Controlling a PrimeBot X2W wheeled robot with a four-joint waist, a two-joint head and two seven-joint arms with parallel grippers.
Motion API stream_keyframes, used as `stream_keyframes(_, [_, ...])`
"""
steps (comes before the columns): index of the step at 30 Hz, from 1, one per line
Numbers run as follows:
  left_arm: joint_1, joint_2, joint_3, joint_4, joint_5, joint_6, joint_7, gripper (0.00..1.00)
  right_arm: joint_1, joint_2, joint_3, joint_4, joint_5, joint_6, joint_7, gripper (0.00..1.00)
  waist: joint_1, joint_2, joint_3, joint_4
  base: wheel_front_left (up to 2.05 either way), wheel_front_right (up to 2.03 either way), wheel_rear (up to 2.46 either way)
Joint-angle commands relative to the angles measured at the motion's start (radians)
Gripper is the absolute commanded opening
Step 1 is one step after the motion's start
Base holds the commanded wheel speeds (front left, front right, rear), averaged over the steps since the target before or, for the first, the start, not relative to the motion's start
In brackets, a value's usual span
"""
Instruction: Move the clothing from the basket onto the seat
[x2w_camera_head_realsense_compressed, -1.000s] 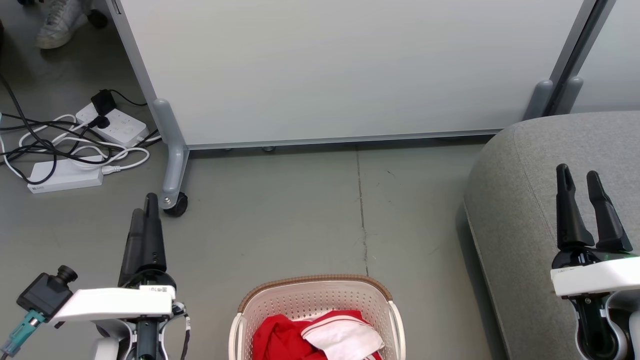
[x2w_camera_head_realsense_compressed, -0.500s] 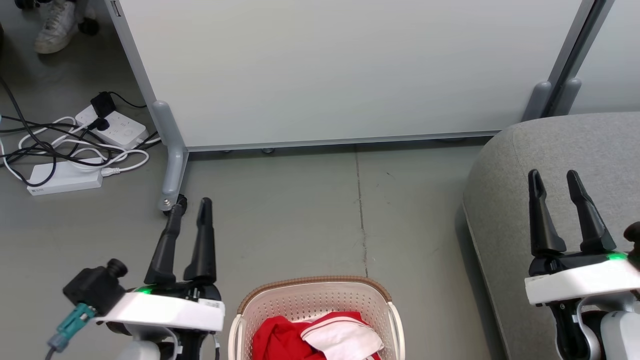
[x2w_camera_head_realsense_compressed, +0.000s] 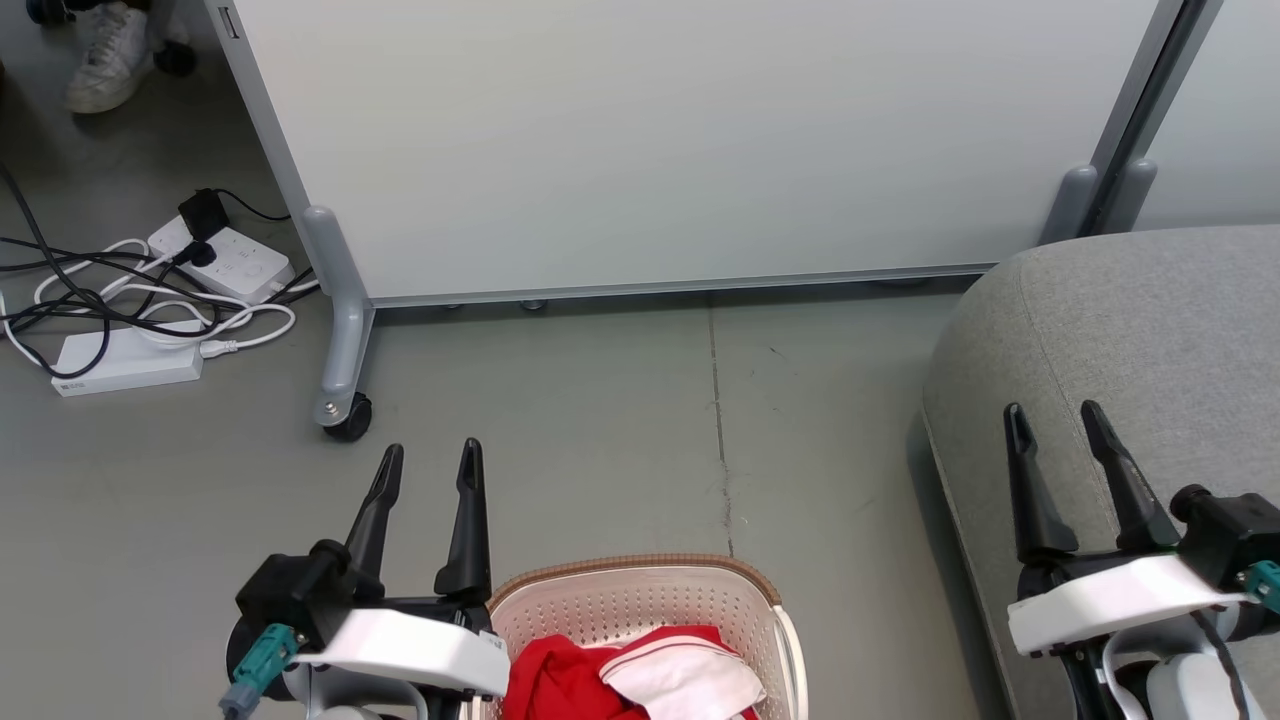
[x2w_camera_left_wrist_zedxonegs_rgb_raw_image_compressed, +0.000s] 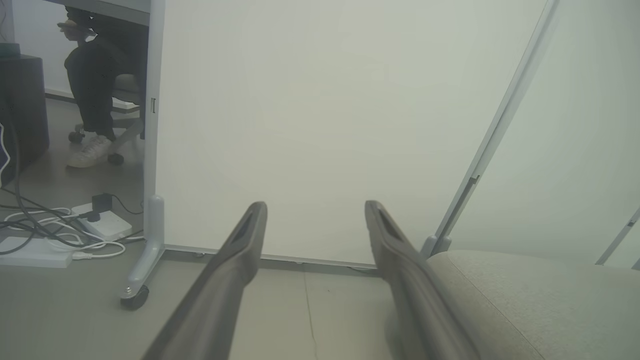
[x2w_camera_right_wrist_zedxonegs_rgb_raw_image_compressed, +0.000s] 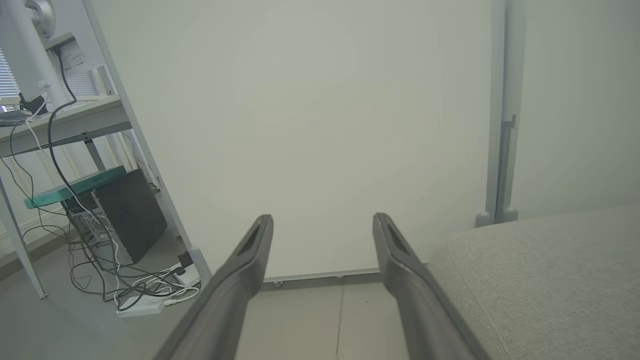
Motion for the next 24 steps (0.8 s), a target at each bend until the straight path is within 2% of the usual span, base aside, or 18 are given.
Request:
stream_keyframes(1, [0.006, 0.004, -0.001, -0.004, 0.023, 0.012, -0.007, 1.0, -0.008, -0.003, 0.005, 0.0, -0.017, 0.004, -0.012, 1.0, 0.0, 0.0, 0.0, 0.0, 0.0, 0.0, 0.0])
stream_keyframes(3, [0.01, 0.004, -0.011, 0.008, 0.055, 0.037, -0.012, 1.0, -0.008, -0.002, 0.02, 0.029, -0.029, 0.004, -0.019, 1.0, 0.0, 0.0, 0.001, -0.001, 0.0, 0.0, 0.0])
stream_keyframes(10, [0.016, 0.004, -0.021, 0.027, 0.11, 0.063, -0.023, 1.0, -0.015, -0.002, 0.052, 0.072, -0.089, 0.004, -0.039, 1.0, 0.0, 0.0, 0.004, -0.003, 0.0, 0.0, 0.0])
stream_keyframes(24, [0.03, 0.005, -0.026, 0.064, 0.188, 0.077, -0.042, 1.0, -0.021, 0.0, 0.072, 0.109, -0.17, 0.005, -0.073, 1.0, 0.0, 0.0, 0.004, -0.004, 0.0, 0.0, 0.0])
